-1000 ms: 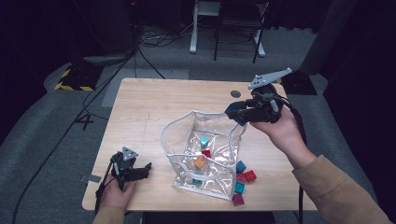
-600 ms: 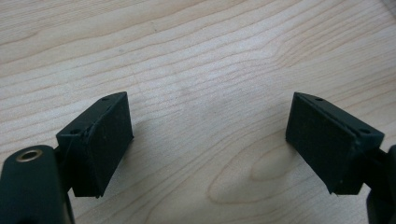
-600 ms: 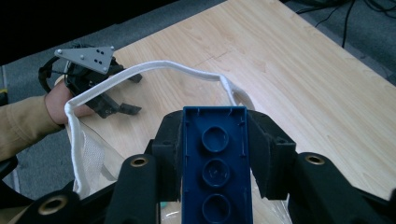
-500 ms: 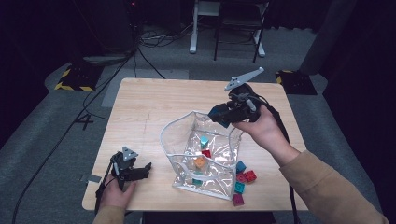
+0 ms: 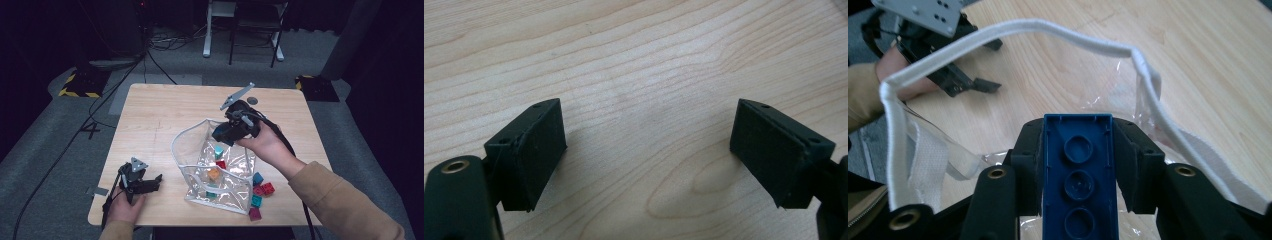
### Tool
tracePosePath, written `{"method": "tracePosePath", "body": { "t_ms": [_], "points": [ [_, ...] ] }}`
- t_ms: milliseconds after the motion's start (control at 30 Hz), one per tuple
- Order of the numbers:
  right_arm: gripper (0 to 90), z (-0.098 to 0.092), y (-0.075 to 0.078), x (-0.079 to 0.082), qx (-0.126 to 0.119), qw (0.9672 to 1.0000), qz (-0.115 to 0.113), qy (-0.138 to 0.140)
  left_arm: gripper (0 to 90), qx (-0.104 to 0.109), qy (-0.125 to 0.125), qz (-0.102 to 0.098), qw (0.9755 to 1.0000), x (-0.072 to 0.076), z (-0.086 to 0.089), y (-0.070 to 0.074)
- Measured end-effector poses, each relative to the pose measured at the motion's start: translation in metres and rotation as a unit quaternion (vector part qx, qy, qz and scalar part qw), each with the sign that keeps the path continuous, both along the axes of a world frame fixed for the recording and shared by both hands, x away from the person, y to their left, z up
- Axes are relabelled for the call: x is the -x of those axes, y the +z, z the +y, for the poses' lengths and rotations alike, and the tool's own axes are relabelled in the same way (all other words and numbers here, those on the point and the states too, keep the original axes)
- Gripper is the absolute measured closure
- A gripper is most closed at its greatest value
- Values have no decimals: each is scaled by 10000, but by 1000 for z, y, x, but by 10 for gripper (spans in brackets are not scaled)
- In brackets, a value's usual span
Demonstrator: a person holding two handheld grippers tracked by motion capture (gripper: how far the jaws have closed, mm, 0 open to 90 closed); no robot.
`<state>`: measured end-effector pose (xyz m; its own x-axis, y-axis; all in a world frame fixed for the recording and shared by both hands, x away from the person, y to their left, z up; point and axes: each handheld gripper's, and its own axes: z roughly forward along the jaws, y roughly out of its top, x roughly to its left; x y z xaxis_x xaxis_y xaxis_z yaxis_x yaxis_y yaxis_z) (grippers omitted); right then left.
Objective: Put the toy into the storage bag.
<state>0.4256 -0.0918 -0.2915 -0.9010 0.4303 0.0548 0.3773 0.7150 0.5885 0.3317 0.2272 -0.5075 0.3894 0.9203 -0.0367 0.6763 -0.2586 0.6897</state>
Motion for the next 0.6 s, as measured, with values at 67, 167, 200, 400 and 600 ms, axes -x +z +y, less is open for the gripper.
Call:
{"method": "tracePosePath", "body": {
  "t_ms": [67, 167, 200, 400, 600],
  "points": [
    [588, 3, -5, -1, 98, 9999, 41, 31, 151, -1, -1, 0, 10000, 0, 0, 0],
    [588, 7, -12, -2, 244, 9996, 91, 55, 151, -1, -1, 0, 10000, 0, 0, 0],
    [588, 9, -15, -3, 303, 9995, 111, 63, 151, -6, 1, -3, 10000, 0, 0, 0],
    [587, 16, -29, -3, 606, 9976, 295, 171, 150, -9, 1, -5, 10000, 0, 0, 0],
    [588, 22, -39, -2, 886, 9947, 475, 201, 151, -8, 1, -3, 10000, 0, 0, 0]
  ]
}}
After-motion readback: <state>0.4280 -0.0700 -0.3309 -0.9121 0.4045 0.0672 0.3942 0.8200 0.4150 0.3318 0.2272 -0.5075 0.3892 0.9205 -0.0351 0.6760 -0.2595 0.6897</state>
